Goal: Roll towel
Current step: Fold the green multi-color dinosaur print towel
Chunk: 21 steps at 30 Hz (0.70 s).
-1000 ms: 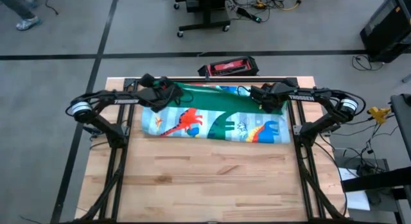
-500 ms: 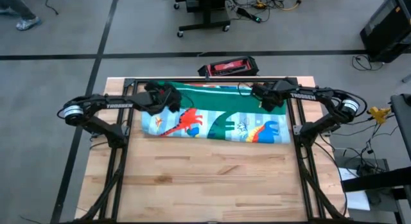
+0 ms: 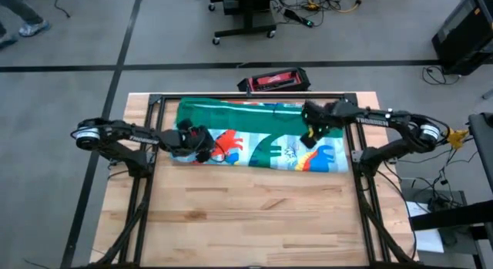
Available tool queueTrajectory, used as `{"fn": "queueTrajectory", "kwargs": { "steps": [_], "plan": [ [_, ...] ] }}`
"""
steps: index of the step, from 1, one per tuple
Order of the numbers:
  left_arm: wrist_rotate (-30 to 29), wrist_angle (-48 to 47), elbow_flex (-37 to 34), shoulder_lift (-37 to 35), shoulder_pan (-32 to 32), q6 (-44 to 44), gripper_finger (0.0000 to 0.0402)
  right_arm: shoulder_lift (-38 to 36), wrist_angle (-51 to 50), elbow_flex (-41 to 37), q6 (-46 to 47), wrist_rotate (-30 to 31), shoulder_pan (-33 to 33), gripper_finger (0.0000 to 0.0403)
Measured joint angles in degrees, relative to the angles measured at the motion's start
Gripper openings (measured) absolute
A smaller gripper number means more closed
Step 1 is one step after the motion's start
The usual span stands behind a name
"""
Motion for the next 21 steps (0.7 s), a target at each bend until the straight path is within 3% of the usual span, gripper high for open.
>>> {"fn": "queueTrajectory", "kwargs": {
  "steps": [9, 15, 21],
  "plan": [
    [-0.8, -1.7, -3.9, -0.4, 0.3, -5.4, 0.013, 1.7, 0.0, -7.4, 14.4, -0.4, 13.1, 0.0003],
    [-8.6, -15.0, -0.2, -4.2, 0.0, -4.6, 0.0125, 2.5, 2.3, -9.1, 31.6, -1.0, 29.6, 0.0],
    [-9.8, -12.9, 4.6, -11.7, -1.2, 0.0, 0.013, 7.9, 9.9, -7.9, 47.7, -1.7, 46.5, 0.0]
  ]
}}
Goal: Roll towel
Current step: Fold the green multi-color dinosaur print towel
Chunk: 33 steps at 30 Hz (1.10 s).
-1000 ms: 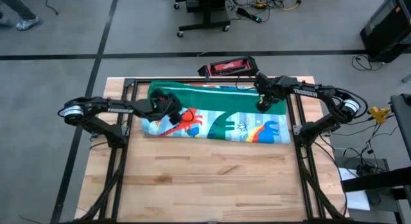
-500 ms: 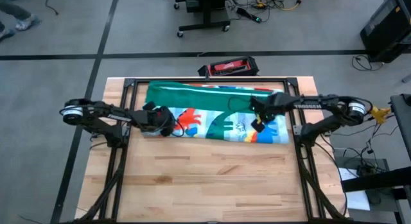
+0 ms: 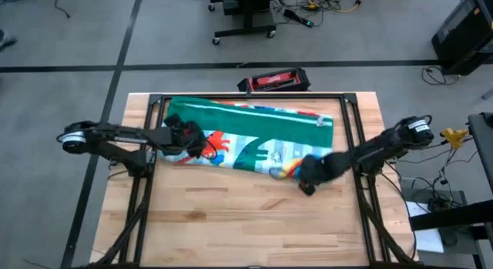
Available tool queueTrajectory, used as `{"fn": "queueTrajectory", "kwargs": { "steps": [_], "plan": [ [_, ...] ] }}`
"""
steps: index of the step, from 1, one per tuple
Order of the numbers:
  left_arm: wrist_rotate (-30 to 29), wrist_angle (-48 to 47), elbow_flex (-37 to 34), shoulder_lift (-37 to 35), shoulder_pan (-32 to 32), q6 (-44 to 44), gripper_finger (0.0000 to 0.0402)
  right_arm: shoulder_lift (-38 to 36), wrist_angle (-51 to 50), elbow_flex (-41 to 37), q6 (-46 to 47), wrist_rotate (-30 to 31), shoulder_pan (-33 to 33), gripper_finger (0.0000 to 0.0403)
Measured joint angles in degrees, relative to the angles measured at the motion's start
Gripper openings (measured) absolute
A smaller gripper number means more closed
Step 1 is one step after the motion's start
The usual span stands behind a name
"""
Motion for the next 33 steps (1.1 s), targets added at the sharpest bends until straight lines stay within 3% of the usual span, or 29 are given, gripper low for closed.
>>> {"fn": "queueTrajectory", "kwargs": {
  "steps": [3, 8, 13, 18, 21, 24, 28, 33],
  "plan": [
    [4.2, 5.8, 1.2, -2.7, -1.6, 2.4, 0.0132, 3.3, 1.5, 3.1, 6.4, -0.4, 7.2, 0.0],
    [16.2, 22.1, -0.6, -3.9, -5.4, 6.6, 0.0124, 8.3, 3.7, 11.0, 12.0, -3.2, 16.6, 0.0],
    [21.8, 37.3, -2.9, 1.2, -11.0, 4.1, 0.0119, 12.0, 8.3, 20.5, 0.3, -2.2, 20.1, 0.0],
    [22.4, 47.3, -1.2, 11.0, -18.4, -0.3, 0.0119, 10.9, -7.9, 25.5, -6.7, 5.7, 19.4, 0.0],
    [20.8, 48.0, 1.7, 18.0, -21.8, -3.3, 0.0119, 8.7, -18.6, 23.2, -6.2, 9.1, 17.2, 0.0],
    [20.0, 47.8, 5.0, 25.1, -23.9, -6.0, 0.0119, 5.6, -20.3, 17.2, -4.9, 9.1, 14.6, 0.0],
    [19.6, 45.7, 9.1, 32.3, -25.6, -9.0, 0.0119, 3.8, -14.9, 9.9, -2.4, 5.7, 13.6, 0.0],
    [17.7, 37.2, 12.3, 35.7, -28.1, -14.0, 0.0119, 6.6, 4.0, 6.1, 1.6, 1.0, 16.9, 0.0]
  ]
}}
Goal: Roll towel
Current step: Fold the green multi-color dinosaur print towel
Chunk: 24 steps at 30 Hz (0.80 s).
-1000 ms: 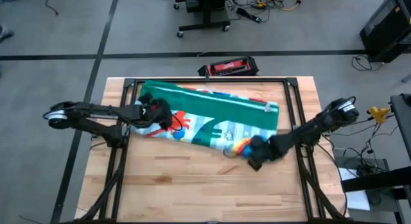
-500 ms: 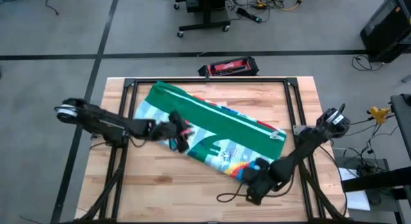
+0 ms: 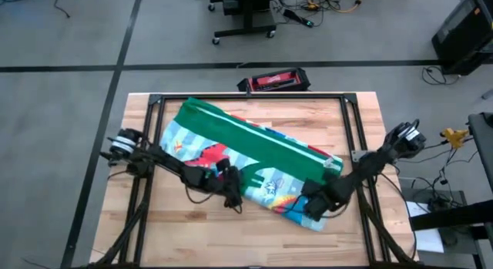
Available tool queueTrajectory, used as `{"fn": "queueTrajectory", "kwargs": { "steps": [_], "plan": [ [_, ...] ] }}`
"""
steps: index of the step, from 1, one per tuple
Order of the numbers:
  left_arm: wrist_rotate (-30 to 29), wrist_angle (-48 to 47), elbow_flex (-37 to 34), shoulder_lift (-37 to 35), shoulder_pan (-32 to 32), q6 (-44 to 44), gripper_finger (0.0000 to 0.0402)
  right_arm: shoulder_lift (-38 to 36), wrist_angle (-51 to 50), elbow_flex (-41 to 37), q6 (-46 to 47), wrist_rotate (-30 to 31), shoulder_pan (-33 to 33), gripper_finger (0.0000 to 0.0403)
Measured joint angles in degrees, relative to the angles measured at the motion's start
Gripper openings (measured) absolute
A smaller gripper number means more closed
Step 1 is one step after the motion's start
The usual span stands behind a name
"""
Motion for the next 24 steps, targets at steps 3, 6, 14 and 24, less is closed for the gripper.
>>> {"fn": "queueTrajectory", "kwargs": {
  "steps": [3, 6, 14, 24],
  "plan": [
    [-2.0, -5.8, 0.6, -0.9, -2.5, -3.2, 0.0119, 2.9, 12.6, 2.6, -0.5, -1.2, 2.7, 0.0],
    [-3.9, -10.1, 0.5, -3.3, -5.4, -3.5, 0.0119, 4.2, 12.4, 6.1, -5.6, -1.0, 3.8, 0.0],
    [-7.9, -8.1, 0.8, -6.0, -7.4, -3.3, 0.0119, -0.5, -14.2, 10.1, -2.4, 5.6, 5.5, 0.0],
    [-6.9, -3.1, 0.8, -5.1, -8.2, -1.6, 0.0119, -14.9, -18.4, -1.0, 10.4, 1.3, 7.8, 0.008]
  ]
}}
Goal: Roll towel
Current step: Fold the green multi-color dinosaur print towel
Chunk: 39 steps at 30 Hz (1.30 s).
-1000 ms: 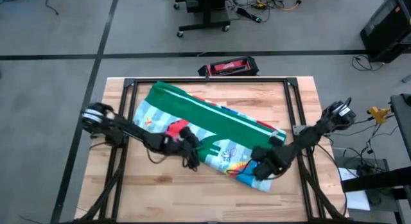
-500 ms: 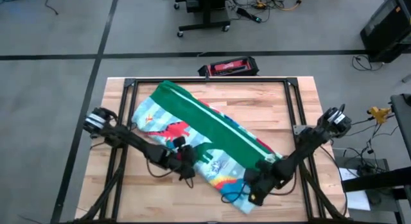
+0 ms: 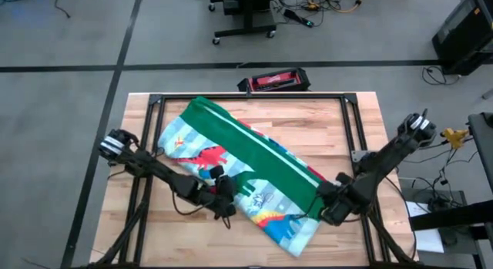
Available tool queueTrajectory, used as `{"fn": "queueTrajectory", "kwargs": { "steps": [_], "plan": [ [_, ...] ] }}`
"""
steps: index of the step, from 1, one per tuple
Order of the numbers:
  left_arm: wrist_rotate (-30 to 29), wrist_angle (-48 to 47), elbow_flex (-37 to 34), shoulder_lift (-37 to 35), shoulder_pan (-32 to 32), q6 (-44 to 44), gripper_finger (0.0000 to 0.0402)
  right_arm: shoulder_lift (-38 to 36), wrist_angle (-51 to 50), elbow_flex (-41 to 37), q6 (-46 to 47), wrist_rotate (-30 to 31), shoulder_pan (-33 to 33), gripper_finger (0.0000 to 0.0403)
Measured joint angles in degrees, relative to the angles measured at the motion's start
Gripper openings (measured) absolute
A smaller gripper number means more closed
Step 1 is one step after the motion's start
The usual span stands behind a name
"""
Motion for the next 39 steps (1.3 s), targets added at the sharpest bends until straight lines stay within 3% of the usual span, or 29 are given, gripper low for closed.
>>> {"fn": "queueTrajectory", "kwargs": {
  "steps": [7, 16, 32, 39],
  "plan": [
    [5.5, 5.9, -0.2, 0.5, -0.7, 2.3, 0.0119, -5.4, 6.1, -5.0, 2.4, -2.9, 0.0, 0.014],
    [7.1, 7.2, -0.2, 0.6, -0.8, 3.1, 0.0119, -5.5, 10.6, -10.7, 2.9, -6.2, -2.2, 0.0148],
    [6.6, 9.4, -0.2, 1.3, -0.8, 3.1, 0.0119, -4.9, 16.9, -13.3, -1.1, -7.1, -4.8, 0.01],
    [6.6, 9.5, -0.2, 1.3, -0.8, 3.1, 0.0119, -5.1, 16.9, -13.3, -2.7, -6.8, -4.9, 0.0009]
  ]
}}
